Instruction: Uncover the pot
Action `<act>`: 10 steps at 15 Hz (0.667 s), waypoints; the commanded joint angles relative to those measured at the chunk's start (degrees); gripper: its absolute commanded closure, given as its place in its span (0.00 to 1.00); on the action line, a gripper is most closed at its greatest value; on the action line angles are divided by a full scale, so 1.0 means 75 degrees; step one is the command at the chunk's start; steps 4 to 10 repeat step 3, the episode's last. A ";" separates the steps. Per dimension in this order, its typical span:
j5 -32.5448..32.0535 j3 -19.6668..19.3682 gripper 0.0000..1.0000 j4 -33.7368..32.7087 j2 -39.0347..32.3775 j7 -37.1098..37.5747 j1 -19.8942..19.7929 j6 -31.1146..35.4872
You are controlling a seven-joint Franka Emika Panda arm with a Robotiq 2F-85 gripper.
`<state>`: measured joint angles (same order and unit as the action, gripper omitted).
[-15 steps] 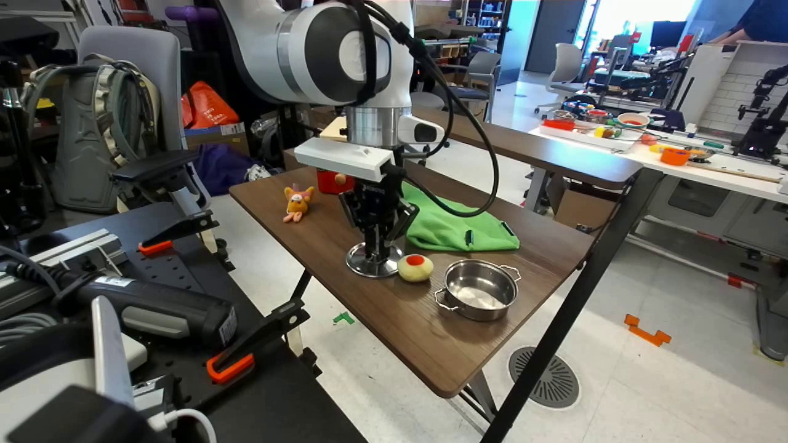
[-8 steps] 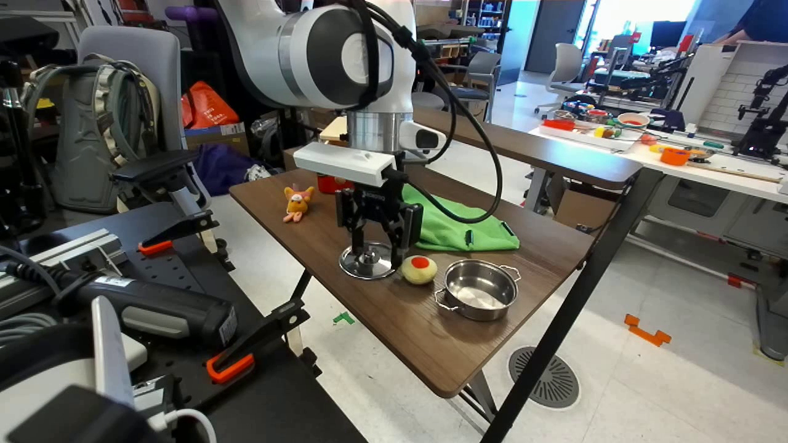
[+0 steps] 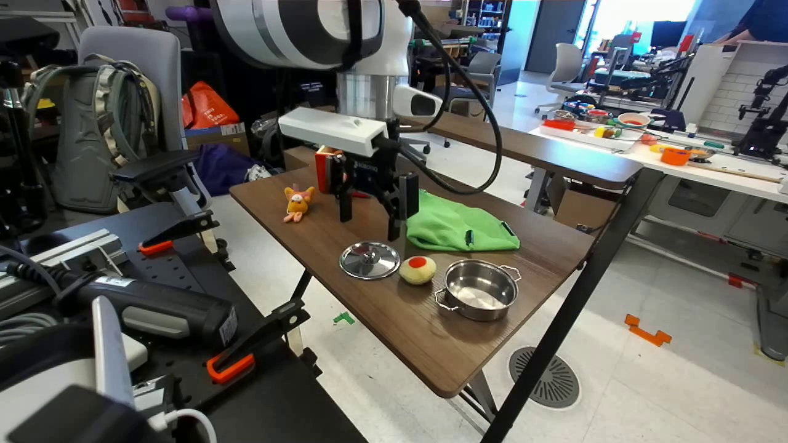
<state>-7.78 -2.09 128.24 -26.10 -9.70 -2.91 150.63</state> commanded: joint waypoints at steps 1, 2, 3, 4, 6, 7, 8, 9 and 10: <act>0.0567 0.0309 0.00 0.0139 0.0286 -0.0408 -0.0294 -0.0073; 0.0965 0.0531 0.00 0.0251 0.0539 -0.0763 -0.0525 -0.0154; 0.1119 0.0629 0.00 0.0337 0.0726 -0.0918 -0.0651 -0.0196; 0.1119 0.0629 0.00 0.0337 0.0726 -0.0918 -0.0651 -0.0196; 0.1119 0.0629 0.00 0.0337 0.0726 -0.0918 -0.0651 -0.0196; 0.1119 0.0629 0.00 0.0337 0.0726 -0.0918 -0.0651 -0.0196; 0.1119 0.0629 0.00 0.0337 0.0726 -0.0918 -0.0651 -0.0196; 0.1119 0.0629 0.00 0.0337 0.0726 -0.0918 -0.0651 -0.0196; 0.1119 0.0629 0.00 0.0337 0.0726 -0.0918 -0.0651 -0.0196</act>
